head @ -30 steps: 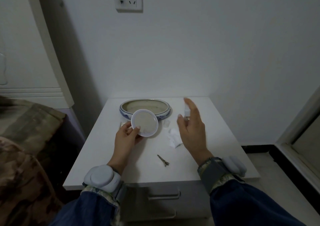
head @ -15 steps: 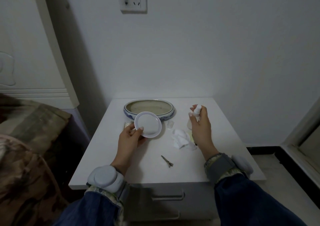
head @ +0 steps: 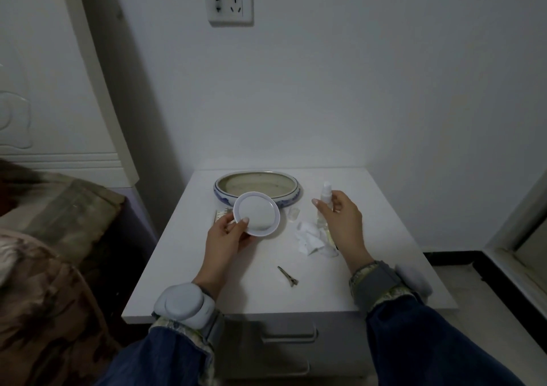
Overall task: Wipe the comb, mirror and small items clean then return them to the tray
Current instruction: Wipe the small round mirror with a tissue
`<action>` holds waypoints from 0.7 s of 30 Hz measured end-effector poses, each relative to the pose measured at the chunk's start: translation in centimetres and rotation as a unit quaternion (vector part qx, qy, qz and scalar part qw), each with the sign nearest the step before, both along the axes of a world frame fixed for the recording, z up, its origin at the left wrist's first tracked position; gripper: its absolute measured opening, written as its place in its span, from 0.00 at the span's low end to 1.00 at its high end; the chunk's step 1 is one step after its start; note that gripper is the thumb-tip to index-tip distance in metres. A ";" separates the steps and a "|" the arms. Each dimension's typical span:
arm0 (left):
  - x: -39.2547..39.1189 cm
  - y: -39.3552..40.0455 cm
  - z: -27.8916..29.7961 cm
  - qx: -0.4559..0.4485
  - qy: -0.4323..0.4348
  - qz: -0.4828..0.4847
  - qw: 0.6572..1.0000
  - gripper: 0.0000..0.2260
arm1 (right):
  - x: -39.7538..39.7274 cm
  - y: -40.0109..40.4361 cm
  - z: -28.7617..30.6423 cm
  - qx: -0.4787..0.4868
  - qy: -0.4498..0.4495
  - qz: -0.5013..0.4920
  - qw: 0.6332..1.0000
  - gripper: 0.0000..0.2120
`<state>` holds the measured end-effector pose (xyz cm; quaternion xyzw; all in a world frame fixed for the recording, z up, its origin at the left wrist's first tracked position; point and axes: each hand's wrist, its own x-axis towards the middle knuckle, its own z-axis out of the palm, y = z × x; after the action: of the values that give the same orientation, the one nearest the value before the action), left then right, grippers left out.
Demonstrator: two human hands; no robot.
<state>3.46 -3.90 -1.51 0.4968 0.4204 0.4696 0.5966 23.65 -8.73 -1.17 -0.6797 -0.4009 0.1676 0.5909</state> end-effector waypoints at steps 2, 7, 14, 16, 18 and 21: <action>0.0 0.0 0.1 -0.002 0.001 -0.005 1.000 0.12 | 0.2 -0.1 -0.3 -0.008 0.009 -0.002 1.000 0.13; 0.0 -0.1 0.1 -0.006 -0.006 -0.007 1.000 0.13 | -0.1 -0.5 0.5 0.005 -0.003 -0.039 0.999 0.21; 0.1 0.1 0.0 -0.007 -0.010 -0.004 1.000 0.13 | -1.0 -1.4 1.7 -0.016 -0.092 0.014 0.996 0.09; 0.0 0.2 0.0 -0.008 -0.011 -0.002 1.000 0.13 | -1.2 -1.5 1.5 -0.070 -0.128 0.060 0.987 0.09; -0.1 0.1 0.0 -0.008 -0.017 0.001 1.000 0.13 | -1.2 -1.8 1.3 -0.119 -0.168 0.094 0.974 0.09; -0.1 0.0 0.2 -0.011 -0.028 -0.001 1.000 0.12 | -1.3 -2.1 1.0 -0.207 -0.230 0.135 0.941 0.17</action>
<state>3.36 -3.91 -1.33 0.4775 0.4078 0.4780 0.6142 22.34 -10.83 -0.12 -0.7466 -0.5705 0.1639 0.3004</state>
